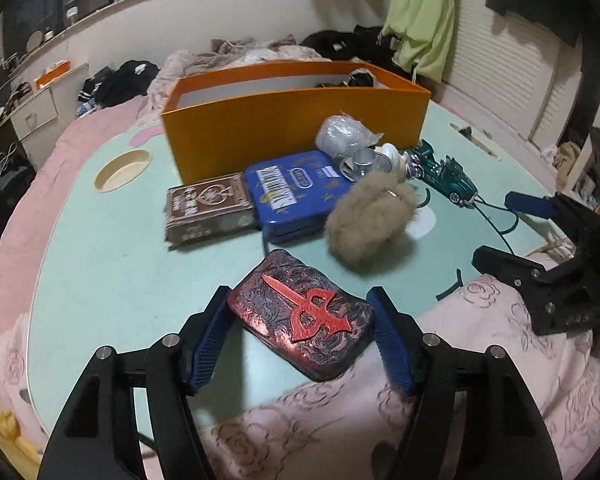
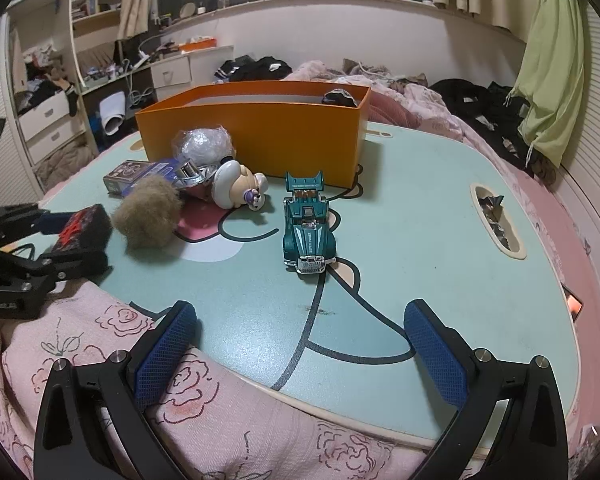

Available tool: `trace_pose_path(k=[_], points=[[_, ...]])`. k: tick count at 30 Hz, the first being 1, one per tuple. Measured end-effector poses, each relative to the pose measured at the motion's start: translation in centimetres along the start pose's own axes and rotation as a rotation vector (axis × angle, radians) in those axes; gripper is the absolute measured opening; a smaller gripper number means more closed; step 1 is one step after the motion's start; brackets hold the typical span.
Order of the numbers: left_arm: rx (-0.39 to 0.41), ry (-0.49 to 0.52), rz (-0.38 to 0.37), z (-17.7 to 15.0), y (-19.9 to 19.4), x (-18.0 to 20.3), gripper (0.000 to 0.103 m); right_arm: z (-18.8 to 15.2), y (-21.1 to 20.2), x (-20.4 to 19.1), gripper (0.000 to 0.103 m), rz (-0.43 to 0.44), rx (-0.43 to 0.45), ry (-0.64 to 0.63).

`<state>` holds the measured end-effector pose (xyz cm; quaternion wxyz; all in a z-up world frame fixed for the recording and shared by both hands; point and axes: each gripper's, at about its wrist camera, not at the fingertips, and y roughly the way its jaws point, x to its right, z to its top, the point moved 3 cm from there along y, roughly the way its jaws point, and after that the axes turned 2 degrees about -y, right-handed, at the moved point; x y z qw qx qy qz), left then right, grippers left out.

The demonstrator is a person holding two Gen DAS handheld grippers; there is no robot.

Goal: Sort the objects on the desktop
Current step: 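Grasp the red-emblem tin with the left gripper while the right gripper grasps the teal toy car, then drop the red-emblem tin into the box with the left gripper while the right drops the teal car in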

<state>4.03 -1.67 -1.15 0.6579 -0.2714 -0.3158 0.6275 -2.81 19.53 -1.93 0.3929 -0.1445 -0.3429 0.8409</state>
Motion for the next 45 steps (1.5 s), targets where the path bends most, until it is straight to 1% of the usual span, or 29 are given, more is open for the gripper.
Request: trace_pose_path(k=[4,9,12,15,17,18,21,23,24,25,30,33,36,39,41,43,45], points=[[0.033,-0.031,-0.018,0.0,-0.5,-0.5,0.068,0.1,-0.3,0.2,0.103,0.004,0.010,0.009],[0.071,0.004,0.001,0.0,-1.1,0.2,0.068,0.1,-1.3,1.7,0.103,0.012,0.055,0.093],[0.074,0.011,0.003,0.1,-1.1,0.4,0.068,0.9,-2.0,2.7,0.103,-0.010,0.095,0.132],[0.071,0.009,0.004,0.1,-0.9,0.4,0.068,2.8,-1.7,2.9,0.101,-0.031,0.079,0.119],[0.074,0.009,0.003,0.1,-1.0,0.4,0.068,4.1,-1.0,2.5,0.094,-0.043,0.060,0.089],[0.075,0.009,0.003,0.1,-1.0,0.4,0.068,4.8,-0.5,2.2,0.093,-0.049,0.047,0.072],[0.079,0.009,-0.001,0.1,-1.0,0.4,0.068,6.0,1.7,1.6,0.080,-0.044,-0.027,0.057],[0.083,0.006,-0.003,0.0,-1.1,0.3,0.068,5.9,3.7,1.5,0.044,-0.035,-0.109,0.062],[0.084,0.004,-0.005,0.0,-1.1,0.3,0.068,5.8,3.8,1.5,0.034,-0.050,-0.100,0.057],[0.086,0.000,-0.008,0.1,-1.2,0.2,0.068,5.5,3.8,1.4,0.028,-0.036,-0.097,0.051],[0.096,-0.007,-0.017,0.2,-1.5,0.2,0.068,4.1,2.1,1.5,0.028,0.026,-0.026,0.070],[0.122,-0.009,-0.029,0.9,-2.3,0.2,0.068,4.5,0.5,2.0,0.028,0.034,0.030,0.100],[0.158,-0.022,-0.060,2.6,-3.3,0.0,0.068,6.9,-1.5,2.1,0.028,0.077,0.089,0.123],[0.200,-0.030,-0.061,5.9,-4.0,-0.2,0.068,10.5,-2.3,1.8,0.028,0.044,0.138,0.083],[0.225,-0.028,-0.060,8.5,-3.8,-0.2,0.068,13.2,-1.8,1.6,0.028,0.036,0.150,0.069],[0.239,-0.040,-0.047,11.2,-3.1,-0.4,0.068,15.4,-0.9,1.4,0.028,0.045,0.150,0.074],[0.248,-0.060,-0.030,13.6,-2.1,-0.9,0.068,17.3,0.1,1.3,0.028,0.034,0.160,0.074]])
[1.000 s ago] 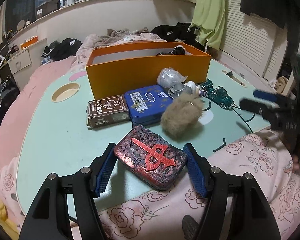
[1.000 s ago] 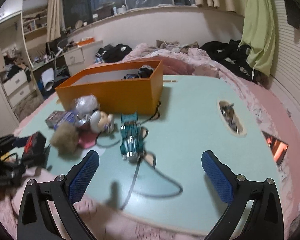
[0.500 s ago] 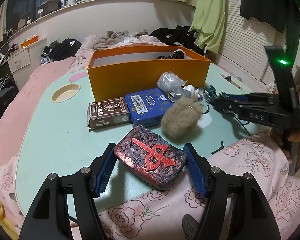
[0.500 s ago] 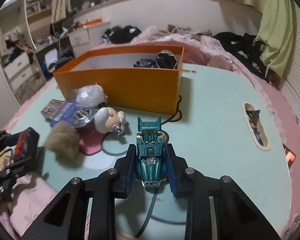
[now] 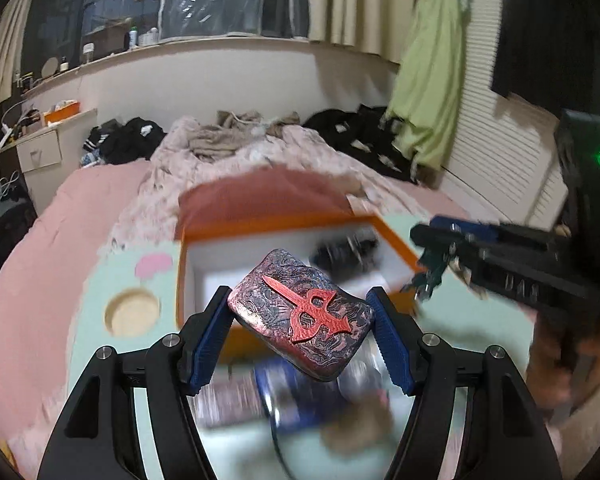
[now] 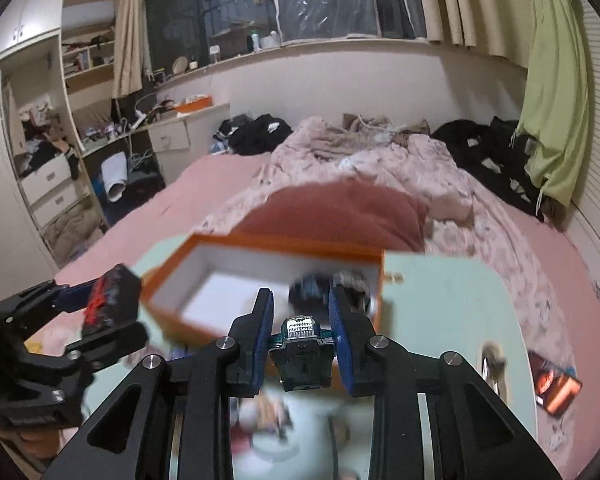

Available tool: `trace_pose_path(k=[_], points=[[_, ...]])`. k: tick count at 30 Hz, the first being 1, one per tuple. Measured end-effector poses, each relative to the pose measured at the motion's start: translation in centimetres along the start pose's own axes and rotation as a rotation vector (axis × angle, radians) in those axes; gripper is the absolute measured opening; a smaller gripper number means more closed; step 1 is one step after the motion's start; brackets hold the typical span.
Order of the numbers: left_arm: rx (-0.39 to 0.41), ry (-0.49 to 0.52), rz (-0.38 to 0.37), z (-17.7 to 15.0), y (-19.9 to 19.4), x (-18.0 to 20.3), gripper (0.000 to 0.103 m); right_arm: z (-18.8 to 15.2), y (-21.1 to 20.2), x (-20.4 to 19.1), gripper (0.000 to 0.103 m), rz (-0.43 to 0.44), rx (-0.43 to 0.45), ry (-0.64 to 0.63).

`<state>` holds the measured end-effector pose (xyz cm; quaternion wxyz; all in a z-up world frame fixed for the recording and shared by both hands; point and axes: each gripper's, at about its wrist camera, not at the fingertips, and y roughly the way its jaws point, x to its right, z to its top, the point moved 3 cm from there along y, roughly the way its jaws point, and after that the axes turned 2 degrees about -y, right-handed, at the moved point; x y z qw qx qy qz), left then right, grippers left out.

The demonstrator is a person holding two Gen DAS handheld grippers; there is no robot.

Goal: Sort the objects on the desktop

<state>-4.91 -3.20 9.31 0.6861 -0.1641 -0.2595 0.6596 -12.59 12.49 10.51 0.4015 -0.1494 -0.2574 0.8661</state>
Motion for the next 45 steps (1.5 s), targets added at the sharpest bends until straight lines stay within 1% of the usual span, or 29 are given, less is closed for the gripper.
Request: trace_pose_path(k=[1,3,4,5,7,8,10,11,12,13,14,15,16,17,19,23,24,26,27,28,29,30,31,33,45], points=[[-0.001,-0.012,0.015,1.1,1.2,-0.3,0.068,0.6,0.7,0.0,0.028,-0.014,0.005,-0.003],[-0.013,-0.020,0.037,2.1,2.9,-0.7,0.068,1.4,2.1,0.2,0.028,-0.049,-0.004,0.004],[-0.028,-0.026,0.065,2.4,4.3,-1.1,0.068,1.4,2.5,0.4,0.032,-0.058,-0.004,0.009],[-0.039,-0.029,0.095,2.3,5.1,-1.4,0.068,1.2,3.2,0.6,0.055,-0.069,-0.013,0.016],[-0.075,-0.035,0.148,1.7,6.3,-2.0,0.068,0.5,3.7,1.1,0.078,-0.090,-0.034,0.035],[-0.079,-0.036,0.146,1.4,6.4,-2.1,0.068,0.1,3.5,1.4,0.078,-0.095,-0.028,0.041],[-0.057,-0.037,0.116,0.5,5.5,-2.1,0.069,-1.0,2.7,1.6,0.079,-0.085,-0.013,0.039],[-0.046,-0.035,0.110,0.3,5.0,-2.0,0.070,-1.5,2.1,1.7,0.081,-0.087,-0.008,0.037],[-0.036,-0.030,0.105,0.0,4.4,-2.0,0.074,-2.1,1.6,1.8,0.083,-0.089,-0.007,0.035],[-0.030,-0.026,0.105,-0.4,3.7,-1.9,0.080,-2.5,1.0,1.8,0.085,-0.086,-0.006,0.033],[-0.030,-0.020,0.106,-1.0,2.8,-1.8,0.081,-3.1,0.6,1.8,0.087,-0.080,-0.007,0.031],[-0.033,-0.012,0.103,-1.3,2.3,-1.5,0.081,-3.8,0.0,1.7,0.089,-0.074,-0.015,0.025],[-0.045,0.001,0.096,-2.0,1.6,-1.2,0.081,-4.9,-0.6,1.5,0.093,-0.072,-0.034,0.017],[-0.065,0.016,0.088,-2.9,0.9,-0.9,0.081,-6.1,-1.1,1.4,0.095,-0.076,-0.061,0.009],[-0.125,0.039,0.085,-5.2,-0.2,-0.4,0.081,-8.1,-1.6,0.9,0.095,-0.082,-0.106,-0.006],[-0.220,0.058,0.058,-9.7,-0.7,0.5,0.081,-12.7,-2.5,0.1,0.097,-0.068,-0.185,-0.031],[-0.244,0.071,0.068,-10.9,-0.5,0.7,0.081,-13.5,-2.3,0.0,0.097,-0.068,-0.203,-0.036],[-0.274,0.094,0.100,-12.3,0.1,0.8,0.081,-14.9,-1.6,-0.1,0.099,-0.087,-0.249,-0.064],[-0.291,0.085,0.107,-12.7,0.5,0.6,0.082,-15.4,-1.0,0.2,0.103,-0.082,-0.276,-0.059],[-0.291,0.053,0.095,-12.7,0.7,0.2,0.083,-15.5,-0.9,0.4,0.103,-0.064,-0.272,-0.043],[-0.295,0.031,0.092,-12.7,0.7,-0.1,0.084,-15.6,-0.9,0.6,0.103,-0.073,-0.267,-0.043],[-0.295,0.022,0.109,-12.7,0.8,-0.4,0.087,-15.6,-0.9,0.7,0.103,-0.074,-0.261,-0.045],[-0.299,0.013,0.115,-12.8,0.9,-0.6,0.095,-15.7,-0.9,0.8,0.103,-0.075,-0.253,-0.048],[-0.310,0.011,0.121,-13.1,1.0,-0.7,0.103,-15.8,-0.9,0.8,0.103,-0.072,-0.244,-0.047],[-0.308,0.009,0.122,-13.6,0.8,-0.8,0.103,-16.0,-1.3,0.6,0.103,-0.087,-0.246,-0.051]])
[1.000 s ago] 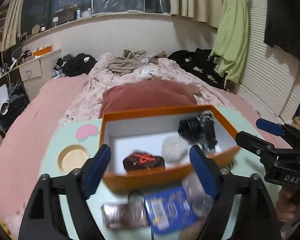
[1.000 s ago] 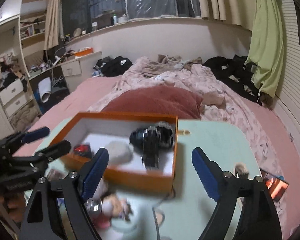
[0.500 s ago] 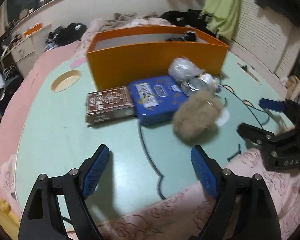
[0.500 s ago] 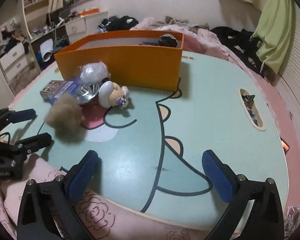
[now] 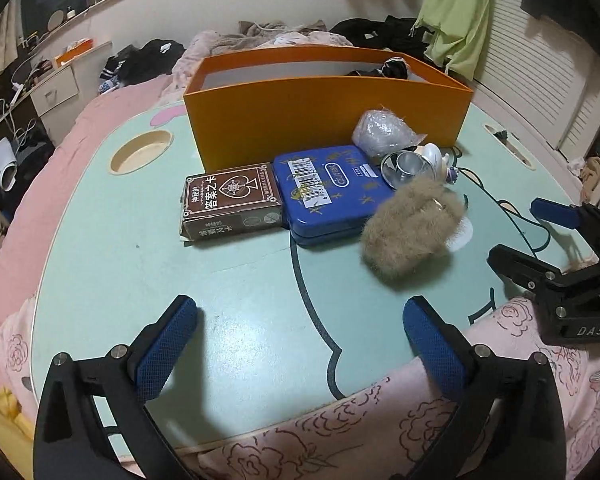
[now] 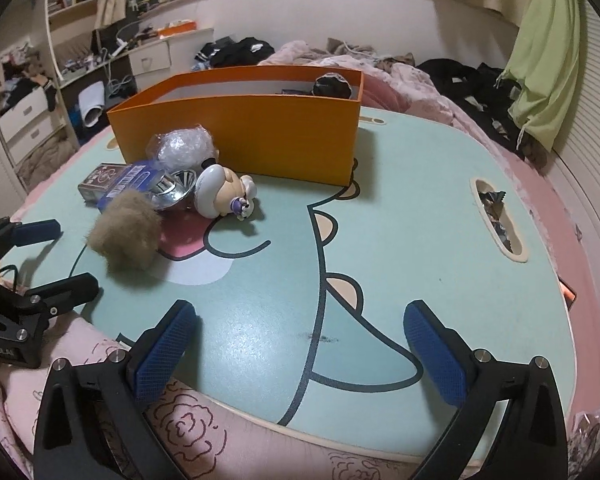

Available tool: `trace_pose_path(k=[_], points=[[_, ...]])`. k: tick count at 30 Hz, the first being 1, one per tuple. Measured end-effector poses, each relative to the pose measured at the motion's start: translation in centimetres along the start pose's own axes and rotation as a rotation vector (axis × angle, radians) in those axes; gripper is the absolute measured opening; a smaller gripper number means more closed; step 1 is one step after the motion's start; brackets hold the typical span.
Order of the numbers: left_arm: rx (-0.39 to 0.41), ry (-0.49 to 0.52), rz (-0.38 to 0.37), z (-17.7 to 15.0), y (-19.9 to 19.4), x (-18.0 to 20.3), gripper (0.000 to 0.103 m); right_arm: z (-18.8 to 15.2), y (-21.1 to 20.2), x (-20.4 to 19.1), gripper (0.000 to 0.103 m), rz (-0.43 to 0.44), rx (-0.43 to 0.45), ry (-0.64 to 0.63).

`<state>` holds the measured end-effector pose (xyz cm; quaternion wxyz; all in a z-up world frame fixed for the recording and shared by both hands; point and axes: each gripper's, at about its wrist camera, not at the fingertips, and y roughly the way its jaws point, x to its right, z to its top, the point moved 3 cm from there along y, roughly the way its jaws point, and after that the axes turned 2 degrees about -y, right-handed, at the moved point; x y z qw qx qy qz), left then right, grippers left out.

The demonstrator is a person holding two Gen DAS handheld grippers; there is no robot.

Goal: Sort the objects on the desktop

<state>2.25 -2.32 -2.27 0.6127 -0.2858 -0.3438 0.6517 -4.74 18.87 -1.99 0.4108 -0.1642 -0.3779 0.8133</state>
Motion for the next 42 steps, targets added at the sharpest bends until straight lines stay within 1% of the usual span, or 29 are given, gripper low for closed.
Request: trace_pose_path(k=[2,6,11,13,15,16,26,32,34,37,39,42], points=[[0.000,-0.003,0.001,0.0,0.0,-0.1,0.103,0.0,-0.1,-0.4,0.103,0.025,0.000,-0.022],[-0.005,-0.006,0.006,0.0,-0.2,0.0,0.103,-0.6,-0.5,-0.4,0.103,0.052,0.028,-0.040],[-0.035,-0.001,-0.001,-0.6,-0.9,0.5,0.103,-0.7,-0.7,-0.3,0.103,0.035,0.035,-0.026],[-0.035,0.007,-0.011,-0.7,-1.1,0.9,0.103,-0.4,-0.6,-0.4,0.103,0.026,0.037,-0.025],[-0.033,0.018,0.002,-0.6,-1.0,1.2,0.103,-0.4,-0.6,-0.5,0.103,0.022,0.038,-0.026],[-0.036,0.013,-0.005,-0.6,-0.9,1.1,0.103,-0.4,-0.6,-0.5,0.103,0.022,0.039,-0.026],[-0.014,0.021,-0.020,-0.5,-0.6,1.0,0.103,-0.4,-0.6,-0.6,0.103,0.015,0.041,-0.031],[0.001,0.022,-0.023,-0.6,-0.7,1.0,0.103,-0.1,-0.7,-0.7,0.103,0.027,0.039,-0.026],[0.011,0.012,-0.024,-0.7,-0.9,0.9,0.103,0.0,-0.6,-0.7,0.103,0.035,0.041,-0.029],[0.040,-0.036,-0.009,-0.8,-1.4,0.0,0.103,0.0,-0.6,-0.6,0.103,0.044,0.048,-0.032],[0.073,-0.054,-0.038,-0.8,-2.0,-0.3,0.103,0.0,-0.7,-0.5,0.103,0.047,0.054,-0.031],[0.153,-0.070,-0.106,-0.6,-3.7,-0.7,0.103,-0.1,-0.8,-0.4,0.103,0.041,0.057,-0.024]])
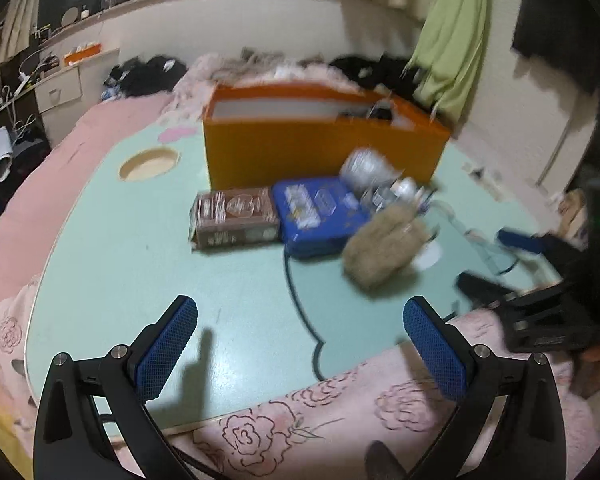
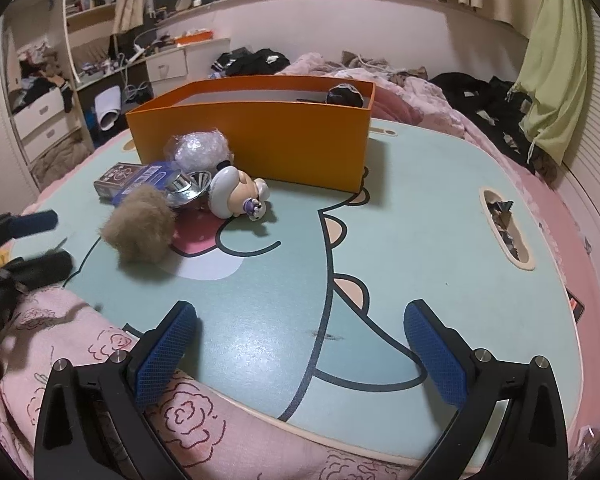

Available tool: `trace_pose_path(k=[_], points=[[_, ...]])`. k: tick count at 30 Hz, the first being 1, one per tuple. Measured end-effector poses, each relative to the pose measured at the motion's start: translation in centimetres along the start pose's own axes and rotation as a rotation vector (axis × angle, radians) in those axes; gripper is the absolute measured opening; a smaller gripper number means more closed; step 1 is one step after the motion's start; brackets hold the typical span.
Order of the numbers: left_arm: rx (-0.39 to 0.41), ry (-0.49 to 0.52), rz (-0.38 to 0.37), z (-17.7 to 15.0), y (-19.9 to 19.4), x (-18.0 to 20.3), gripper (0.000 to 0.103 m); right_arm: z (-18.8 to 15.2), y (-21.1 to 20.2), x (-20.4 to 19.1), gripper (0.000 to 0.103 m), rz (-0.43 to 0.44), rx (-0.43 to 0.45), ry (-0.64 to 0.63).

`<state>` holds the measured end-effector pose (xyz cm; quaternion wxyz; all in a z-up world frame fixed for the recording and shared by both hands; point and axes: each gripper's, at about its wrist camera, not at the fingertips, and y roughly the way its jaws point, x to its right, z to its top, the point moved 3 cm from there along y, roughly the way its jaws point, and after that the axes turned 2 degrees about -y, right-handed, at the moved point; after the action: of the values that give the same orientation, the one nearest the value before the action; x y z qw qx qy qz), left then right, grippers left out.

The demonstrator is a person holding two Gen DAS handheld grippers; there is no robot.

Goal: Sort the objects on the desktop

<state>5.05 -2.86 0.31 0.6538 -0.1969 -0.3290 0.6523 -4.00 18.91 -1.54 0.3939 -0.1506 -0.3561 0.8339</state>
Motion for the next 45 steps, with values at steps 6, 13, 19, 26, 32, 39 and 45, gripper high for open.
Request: trace_pose_path(k=[6,13,19,26,32,39,45], points=[[0.130,0.031,0.015,1.1,-2.5,-0.6,0.103,-0.2,-0.2,-0.4,0.103,-0.017,0.006,-0.005],[0.290,0.088,0.018,1.7,-4.4,-2.4,0.103,-0.2,0.1,-0.2,0.103,-0.009,0.003,-0.003],[0.236,0.014,-0.041,4.1,-3.9,-4.7,0.103,-0.2,0.2,-0.2,0.103,-0.004,0.001,-0.009],[0.045,0.099,-0.008,5.9,1.9,-5.2,0.091,-0.3,0.2,-0.2,0.103,-0.002,0.003,-0.009],[-0.066,0.102,0.021,6.9,5.7,-4.7,0.079,-0.3,0.2,-0.2,0.103,-0.003,0.003,-0.009],[-0.072,0.052,0.066,6.4,5.9,-6.0,0.079,-0.3,0.1,-0.3,0.103,-0.003,0.004,-0.009],[-0.085,0.077,0.041,6.0,5.3,-5.8,0.079,-0.3,0.1,-0.3,0.103,-0.001,0.003,-0.007]])
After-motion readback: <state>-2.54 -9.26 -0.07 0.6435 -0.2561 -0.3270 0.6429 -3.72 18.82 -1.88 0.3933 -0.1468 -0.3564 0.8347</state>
